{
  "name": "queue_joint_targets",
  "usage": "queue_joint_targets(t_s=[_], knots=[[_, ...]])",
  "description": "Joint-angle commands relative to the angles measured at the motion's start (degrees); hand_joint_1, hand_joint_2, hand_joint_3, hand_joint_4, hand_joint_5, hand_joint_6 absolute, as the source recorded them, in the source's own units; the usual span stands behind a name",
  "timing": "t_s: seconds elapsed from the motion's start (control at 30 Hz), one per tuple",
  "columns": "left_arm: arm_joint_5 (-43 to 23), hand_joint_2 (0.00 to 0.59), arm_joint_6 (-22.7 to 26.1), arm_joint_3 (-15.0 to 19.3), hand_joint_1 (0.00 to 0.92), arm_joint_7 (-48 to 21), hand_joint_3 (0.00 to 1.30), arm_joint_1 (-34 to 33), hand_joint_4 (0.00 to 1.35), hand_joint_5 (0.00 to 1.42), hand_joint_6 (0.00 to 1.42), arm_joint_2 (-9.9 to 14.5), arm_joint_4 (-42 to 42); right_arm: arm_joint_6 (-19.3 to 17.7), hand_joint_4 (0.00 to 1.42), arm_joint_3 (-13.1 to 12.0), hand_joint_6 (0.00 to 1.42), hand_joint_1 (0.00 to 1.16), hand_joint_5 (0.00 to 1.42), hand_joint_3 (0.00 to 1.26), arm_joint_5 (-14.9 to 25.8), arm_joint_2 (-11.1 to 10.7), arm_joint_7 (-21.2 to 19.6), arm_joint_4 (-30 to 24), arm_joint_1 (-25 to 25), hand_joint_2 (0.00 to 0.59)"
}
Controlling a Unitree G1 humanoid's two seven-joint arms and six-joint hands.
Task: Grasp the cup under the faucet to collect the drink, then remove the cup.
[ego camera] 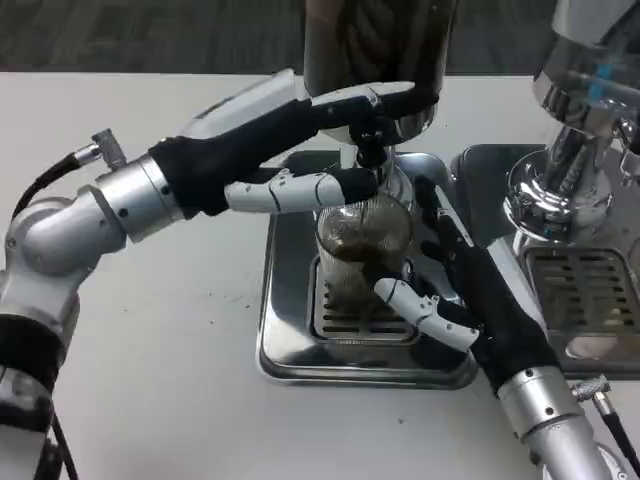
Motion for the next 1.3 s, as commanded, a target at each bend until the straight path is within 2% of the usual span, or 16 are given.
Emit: queue_joint_targets(t_s=[0.03,0.33,1.0,1.13,1.3], knots=[[-0.9,0.145,2.8,1.2,0.000,-2.1,0.14,1.4,0.04,0.03,0.02,-0.4,1.0,-0.5,0.00,-0.1,0.09,0.58,0.01,0.00,0.4,0.2,0.2,0.6,-0.5,0.251],[-5.9,0.152,6.5,5.4,0.000,-6.5,0.12,0.5,0.03,0.04,0.03,-2.0,1.4,-0.7,0.00,-0.1,0.10,0.58,0.01,0.00,0.3,0.5,0.0,1.1,-0.6,0.252],[-14.2,0.160,10.1,13.5,0.000,-13.6,0.15,-1.3,0.06,0.08,0.08,-3.9,-3.6,-1.2,0.00,-0.4,0.09,0.58,0.02,0.00,0.1,0.7,-0.4,1.8,-0.7,0.255],[-17.1,0.162,12.2,14.8,0.000,-15.8,0.17,-0.8,0.08,0.11,0.11,-4.5,-6.2,-1.2,0.00,-0.4,0.09,0.58,0.02,0.00,0.2,0.8,-0.4,1.9,-0.7,0.255],[-22.0,0.165,17.5,16.8,0.000,-18.1,0.24,0.9,0.19,0.21,0.19,-5.6,-11.4,-1.2,0.00,-0.4,0.09,0.58,0.02,0.01,0.2,0.8,-0.4,1.8,-0.6,0.255]])
